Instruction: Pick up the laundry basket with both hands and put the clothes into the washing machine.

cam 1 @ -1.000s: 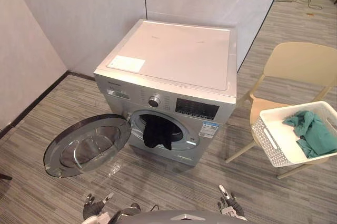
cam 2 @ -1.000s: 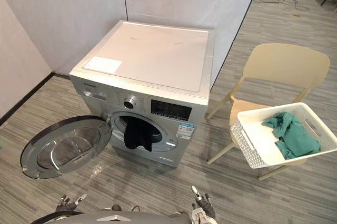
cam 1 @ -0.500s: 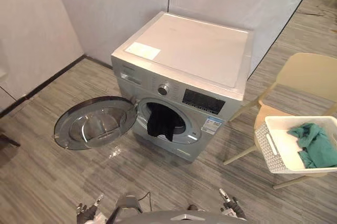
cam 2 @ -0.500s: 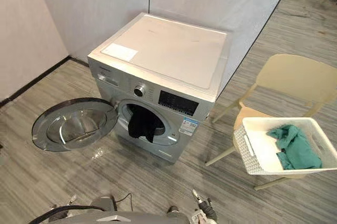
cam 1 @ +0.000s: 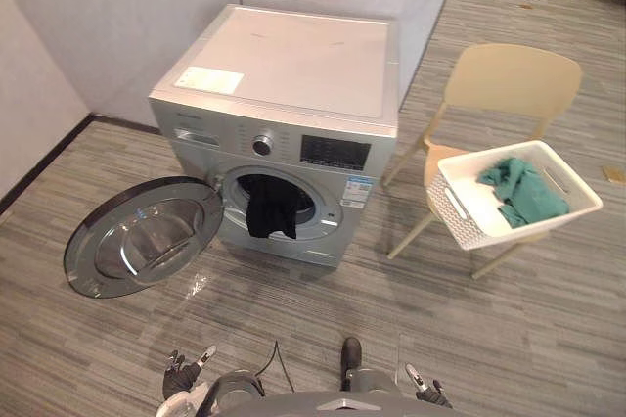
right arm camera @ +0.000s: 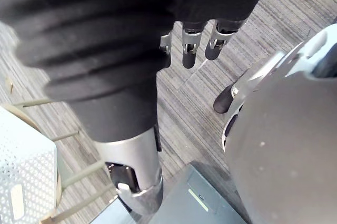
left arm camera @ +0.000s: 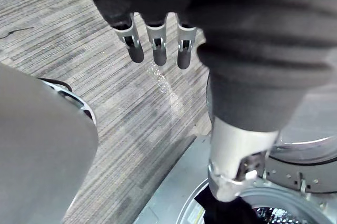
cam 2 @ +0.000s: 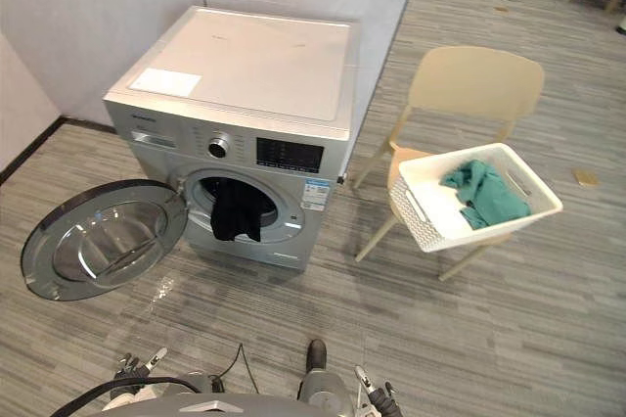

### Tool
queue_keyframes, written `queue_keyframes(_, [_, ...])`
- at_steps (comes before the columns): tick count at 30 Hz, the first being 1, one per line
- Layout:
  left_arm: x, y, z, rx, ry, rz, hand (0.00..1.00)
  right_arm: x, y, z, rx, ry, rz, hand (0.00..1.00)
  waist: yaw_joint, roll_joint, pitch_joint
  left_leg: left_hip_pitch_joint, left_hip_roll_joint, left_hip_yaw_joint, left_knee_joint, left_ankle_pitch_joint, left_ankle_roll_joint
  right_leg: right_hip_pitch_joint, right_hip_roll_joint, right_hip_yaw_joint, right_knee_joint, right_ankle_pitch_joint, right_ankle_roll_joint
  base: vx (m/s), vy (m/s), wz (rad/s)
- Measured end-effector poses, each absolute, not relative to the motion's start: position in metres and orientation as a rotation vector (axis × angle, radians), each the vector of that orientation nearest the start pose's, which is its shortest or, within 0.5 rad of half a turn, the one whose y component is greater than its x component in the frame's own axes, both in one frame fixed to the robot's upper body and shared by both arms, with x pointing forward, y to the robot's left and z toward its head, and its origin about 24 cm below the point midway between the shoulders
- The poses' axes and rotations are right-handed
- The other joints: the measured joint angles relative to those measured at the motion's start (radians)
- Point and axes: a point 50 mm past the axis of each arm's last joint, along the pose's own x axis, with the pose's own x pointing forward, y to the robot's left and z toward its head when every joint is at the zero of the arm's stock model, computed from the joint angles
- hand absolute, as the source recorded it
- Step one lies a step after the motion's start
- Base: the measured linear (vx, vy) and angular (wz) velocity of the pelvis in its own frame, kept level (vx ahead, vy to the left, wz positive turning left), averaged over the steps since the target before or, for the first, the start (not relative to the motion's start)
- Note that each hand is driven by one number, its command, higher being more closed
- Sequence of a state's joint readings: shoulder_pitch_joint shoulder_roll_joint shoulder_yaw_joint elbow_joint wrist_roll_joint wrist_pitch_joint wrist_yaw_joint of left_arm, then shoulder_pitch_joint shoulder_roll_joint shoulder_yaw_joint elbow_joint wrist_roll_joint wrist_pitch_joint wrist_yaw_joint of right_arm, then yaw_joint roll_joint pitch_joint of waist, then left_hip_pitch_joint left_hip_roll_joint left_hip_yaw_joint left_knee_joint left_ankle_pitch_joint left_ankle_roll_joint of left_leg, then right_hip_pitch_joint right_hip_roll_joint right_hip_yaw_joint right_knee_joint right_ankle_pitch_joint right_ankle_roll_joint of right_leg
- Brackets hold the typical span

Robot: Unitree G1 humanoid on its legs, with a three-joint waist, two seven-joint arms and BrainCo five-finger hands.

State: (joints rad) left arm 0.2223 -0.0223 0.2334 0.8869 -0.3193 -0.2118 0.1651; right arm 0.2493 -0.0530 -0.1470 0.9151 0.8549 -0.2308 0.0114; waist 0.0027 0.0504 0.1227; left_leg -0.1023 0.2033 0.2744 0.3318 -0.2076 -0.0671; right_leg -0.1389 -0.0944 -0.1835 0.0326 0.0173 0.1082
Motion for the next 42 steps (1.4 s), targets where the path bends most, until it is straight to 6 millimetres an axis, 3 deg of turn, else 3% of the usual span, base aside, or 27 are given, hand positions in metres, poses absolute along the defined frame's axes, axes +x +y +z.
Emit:
queue_keyframes(2, [0.074,0.200,-0.151,-0.284,0.888,0.639,0.00,0.064,-0.217,-0.151,0.676,0.763,-0.766,0.00,-0.005,0.003,0.002,0.027,0.024,0.028,-0.029,0.030,-0.002,-0.033,-0.004,0.001,0.160,-0.005,-0.053,0.03,-0.061,-0.34])
queue_keyframes(3, [0.070,0.206,-0.152,-0.263,0.903,0.641,0.00,0.059,-0.212,-0.153,0.675,0.787,-0.759,0.00,-0.005,-0.021,-0.003,0.043,0.020,0.037,-0.035,0.036,-0.011,-0.022,-0.035,0.003,0.233,-0.020,-0.075,0.09,-0.117,-0.24])
queue_keyframes(4, [0.066,0.217,-0.151,-0.235,0.906,0.649,0.00,0.051,-0.205,-0.156,0.690,0.815,-0.766,0.00,0.000,-0.059,-0.019,0.049,0.008,0.052,-0.024,0.029,-0.034,0.002,-0.056,0.016,0.212,-0.051,-0.037,0.08,-0.145,-0.28])
queue_keyframes(5, [0.066,0.218,-0.151,-0.232,0.910,0.650,0.00,0.053,-0.204,-0.156,0.697,0.813,-0.761,0.00,0.001,-0.061,-0.023,0.047,0.009,0.055,-0.015,0.025,-0.041,0.004,-0.054,0.015,0.194,-0.066,-0.023,0.08,-0.185,-0.37])
queue_keyframes(8, [0.066,0.210,-0.154,-0.241,0.936,0.611,0.00,0.066,-0.210,-0.152,0.683,0.775,-0.739,0.00,-0.012,-0.032,-0.029,0.054,0.034,0.084,-0.027,0.038,-0.063,-0.011,-0.005,0.036,0.170,-0.066,-0.043,0.04,-0.136,-0.42])
queue_keyframes(10, [0.067,0.205,-0.155,-0.228,0.946,0.566,0.00,0.074,-0.215,-0.149,0.657,0.752,-0.717,0.00,0.000,-0.007,-0.039,0.078,0.059,0.140,-0.057,0.051,-0.069,-0.031,-0.019,-0.025,0.175,-0.107,-0.073,0.04,-0.091,-0.79])
queue_keyframes(13, [0.069,0.203,-0.156,-0.178,0.970,0.496,0.00,0.084,-0.218,-0.145,0.595,0.741,-0.648,0.00,-0.002,-0.005,-0.036,0.136,0.095,0.236,-0.074,0.049,-0.094,-0.040,-0.036,-0.115,0.199,-0.101,-0.092,0.08,-0.097,-0.91])
queue_keyframes(16, [0.083,0.196,-0.155,-0.156,0.958,0.431,0.00,0.087,-0.217,-0.145,0.550,0.764,-0.599,0.00,-0.004,-0.007,-0.041,0.204,0.132,0.324,-0.128,0.070,-0.131,-0.042,-0.040,-0.201,0.225,-0.116,-0.062,0.13,-0.109,-0.70])
queue_keyframes(18, [0.092,0.195,-0.154,-0.143,0.948,0.404,0.00,0.087,-0.213,-0.146,0.509,0.799,-0.545,0.00,-0.009,-0.011,-0.045,0.238,0.183,0.337,-0.121,0.086,-0.158,-0.052,-0.001,-0.204,0.267,-0.119,-0.064,0.17,-0.190,-0.57])
queue_keyframes(20, [0.094,0.197,-0.154,-0.138,0.944,0.397,0.00,0.086,-0.209,-0.148,0.481,0.820,-0.514,0.00,-0.014,-0.018,-0.049,0.256,0.238,0.328,-0.063,0.098,-0.171,-0.056,0.040,-0.185,0.347,-0.168,-0.104,0.21,-0.333,-0.60])
queue_keyframes(22, [0.091,0.206,-0.153,-0.139,0.945,0.432,0.00,0.089,-0.204,-0.150,0.429,0.852,-0.453,0.00,-0.017,-0.038,-0.046,0.248,0.307,0.296,0.062,0.138,-0.114,-0.030,0.090,-0.180,0.387,-0.220,-0.142,0.17,-0.364,-0.51])
queue_keyframes(23, [0.091,0.211,-0.153,-0.145,0.943,0.456,0.00,0.091,-0.201,-0.150,0.394,0.861,-0.414,0.00,-0.018,-0.045,-0.045,0.214,0.355,0.257,0.179,0.177,-0.026,0.002,0.114,-0.170,0.366,-0.234,-0.158,0.14,-0.427,-0.46])
queue_keyframes(24, [0.090,0.215,-0.152,-0.148,0.941,0.476,0.00,0.095,-0.195,-0.150,0.310,0.878,-0.317,0.00,-0.003,-0.054,-0.035,0.104,0.437,0.161,0.425,0.247,0.163,0.058,0.159,-0.139,0.329,-0.247,-0.185,0.20,-0.559,-0.62])
queue_keyframes(26, [0.096,0.215,-0.149,-0.148,0.902,0.472,0.00,0.103,-0.195,-0.149,0.222,0.891,-0.232,0.00,0.021,-0.055,-0.016,-0.017,0.408,0.027,0.616,0.152,0.124,0.087,0.178,-0.102,0.320,-0.257,-0.203,0.12,-0.327,-0.69])
queue_keyframes(27, [0.098,0.215,-0.148,-0.150,0.896,0.468,0.00,0.105,-0.197,-0.150,0.181,0.910,-0.199,0.00,0.035,-0.066,-0.011,-0.095,0.337,-0.058,0.676,0.094,0.089,0.108,0.187,-0.076,0.302,-0.261,-0.210,0.13,-0.232,-0.64])
queue_keyframes(28, [0.099,0.213,-0.148,-0.163,0.895,0.472,0.00,0.109,-0.199,-0.149,0.153,0.913,-0.170,0.00,0.038,-0.046,0.007,-0.140,0.268,-0.091,0.682,0.058,0.068,0.139,0.194,-0.061,0.274,-0.263,-0.210,0.18,-0.267,-0.55])
queue_keyframes(29, [0.100,0.212,-0.148,-0.164,0.892,0.470,0.00,0.113,-0.200,-0.148,0.148,0.909,-0.163,0.00,0.037,-0.050,0.012,-0.151,0.241,-0.085,0.674,0.044,0.065,0.158,0.199,-0.053,0.262,-0.261,-0.210,0.18,-0.165,-0.35])
queue_keyframes(31, [0.101,0.210,-0.148,-0.165,0.892,0.465,0.00,0.121,-0.202,-0.145,0.121,0.898,-0.143,0.00,0.040,-0.026,0.029,-0.195,0.165,-0.032,0.632,0.006,0.053,0.194,0.213,-0.033,0.226,-0.260,-0.211,0.16,-0.108,-0.23])
queue_keyframes(33, [0.099,0.203,-0.150,-0.195,0.903,0.476,0.00,0.135,-0.202,-0.140,0.124,0.865,-0.136,0.00,0.058,-0.001,0.041,-0.236,0.038,0.008,0.491,-0.014,0.034,0.209,0.236,0.003,0.192,-0.263,-0.205,0.21,-0.050,-0.41])
queue_keyframes(34, [0.099,0.202,-0.150,-0.202,0.904,0.480,0.00,0.139,-0.200,-0.139,0.132,0.854,-0.132,0.00,0.066,0.002,0.041,-0.241,0.008,0.014,0.449,-0.017,0.031,0.207,0.243,0.019,0.191,-0.265,-0.203,0.26,-0.005,-0.71])
queue_keyframes(35, [0.092,0.202,-0.152,-0.205,0.927,0.488,0.00,0.149,-0.195,-0.136,0.145,0.826,-0.122,0.00,0.087,0.005,0.041,-0.233,-0.045,0.021,0.351,-0.021,0.035,0.209,0.255,0.050,0.194,-0.283,-0.183,0.29,0.013,-0.84])
queue_keyframes(36, [0.085,0.202,-0.155,-0.208,0.958,0.493,0.00,0.158,-0.190,-0.131,0.172,0.789,-0.115,0.00,0.103,0.003,0.038,-0.203,-0.086,0.020,0.281,-0.062,0.106,0.209,0.256,0.082,0.230,-0.321,-0.171,0.37,0.007,-0.83])
queue_keyframes(38, [0.076,0.209,-0.156,-0.200,0.974,0.516,0.00,0.162,-0.184,-0.129,0.183,0.774,-0.104,0.00,0.102,-0.038,0.030,-0.154,-0.120,0.017,0.240,-0.104,0.167,0.196,0.228,0.089,0.332,-0.379,-0.105,0.41,-0.026,-0.43])
queue_keyframes(39, [0.075,0.212,-0.156,-0.184,0.985,0.511,0.00,0.170,-0.182,-0.126,0.185,0.752,-0.095,0.00,0.104,-0.058,0.037,-0.106,-0.127,0.041,0.219,-0.119,0.177,0.071,0.188,0.074,0.644,-0.363,-0.022,0.35,-0.036,-0.20])
queue_keyframes(40, [0.075,0.211,-0.156,-0.181,0.992,0.504,0.00,0.172,-0.181,-0.125,0.186,0.748,-0.093,0.00,0.099,-0.059,0.038,-0.086,-0.127,0.041,0.217,-0.123,0.186,0.021,0.168,0.058,0.776,-0.325,0.049,0.48,-0.058,0.03])
queue_keyframes(41, [0.076,0.212,-0.156,-0.156,0.996,0.478,0.00,0.172,-0.180,-0.124,0.187,0.742,-0.087,0.00,0.082,-0.058,0.037,-0.040,-0.129,0.027,0.217,-0.131,0.202,-0.038,0.123,0.028,0.959,-0.299,0.076,0.30,-0.050,0.50])
queue_keyframes(42, [0.081,0.213,-0.154,-0.137,0.982,0.455,0.00,0.172,-0.179,-0.121,0.188,0.724,-0.081,0.00,0.068,-0.058,0.037,0.008,-0.134,-0.003,0.200,-0.132,0.204,-0.061,0.069,-0.002,1.046,-0.309,0.046,0.47,-0.094,0.63])
